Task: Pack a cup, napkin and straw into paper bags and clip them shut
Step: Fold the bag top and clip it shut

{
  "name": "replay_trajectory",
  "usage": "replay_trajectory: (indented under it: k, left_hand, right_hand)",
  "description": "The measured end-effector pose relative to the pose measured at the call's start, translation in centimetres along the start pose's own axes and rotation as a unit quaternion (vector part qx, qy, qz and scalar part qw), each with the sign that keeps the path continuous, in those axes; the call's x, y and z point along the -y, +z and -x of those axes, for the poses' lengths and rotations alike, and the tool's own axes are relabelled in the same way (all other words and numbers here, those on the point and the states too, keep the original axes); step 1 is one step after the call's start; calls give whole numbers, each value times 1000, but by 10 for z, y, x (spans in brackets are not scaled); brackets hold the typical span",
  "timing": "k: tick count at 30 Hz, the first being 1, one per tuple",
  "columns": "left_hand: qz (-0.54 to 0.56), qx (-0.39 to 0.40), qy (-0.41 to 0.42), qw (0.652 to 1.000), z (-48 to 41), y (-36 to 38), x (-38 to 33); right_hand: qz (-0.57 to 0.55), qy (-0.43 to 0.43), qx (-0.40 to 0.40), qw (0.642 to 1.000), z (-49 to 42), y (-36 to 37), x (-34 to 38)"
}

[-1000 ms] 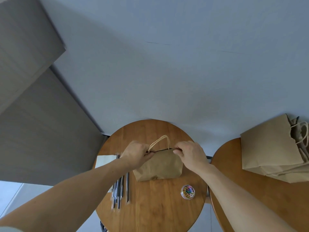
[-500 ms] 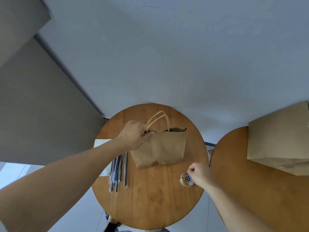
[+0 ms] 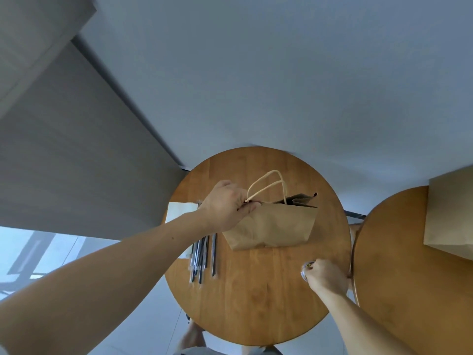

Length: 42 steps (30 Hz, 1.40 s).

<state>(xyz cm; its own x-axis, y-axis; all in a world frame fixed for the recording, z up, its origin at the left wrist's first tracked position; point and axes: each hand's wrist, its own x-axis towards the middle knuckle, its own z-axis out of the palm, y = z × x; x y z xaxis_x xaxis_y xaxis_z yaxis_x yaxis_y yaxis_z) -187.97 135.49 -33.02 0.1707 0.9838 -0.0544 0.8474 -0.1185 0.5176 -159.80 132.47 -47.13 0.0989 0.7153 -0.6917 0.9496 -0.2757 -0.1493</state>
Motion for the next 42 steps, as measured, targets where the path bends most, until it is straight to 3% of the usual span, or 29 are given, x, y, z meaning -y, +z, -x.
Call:
replay_trajectory:
  k: [19, 26, 29, 35, 39, 42]
  left_hand:
    - [10, 19, -3, 1000, -2, 0, -5]
    - [19, 4, 13, 1000, -1, -3, -8]
    - [20, 13, 10, 1000, 0, -3, -7]
    - [16, 33, 0, 999, -3, -8, -9]
    - [19, 12, 19, 1000, -2, -4, -7]
    - [43, -30, 44, 998, -1, -4, -9]
  right_hand:
    - [-157, 40, 43, 986, 1, -5, -13]
    - [-173, 33, 31, 984, 0, 0, -22]
    - [-230, 19, 26, 973, 7, -6, -19]
    - [-321, -197, -18, 926, 53, -67, 40]
    - [-329, -388, -130, 851, 85, -113, 96]
    - [-261, -465, -217, 818, 93, -128, 125]
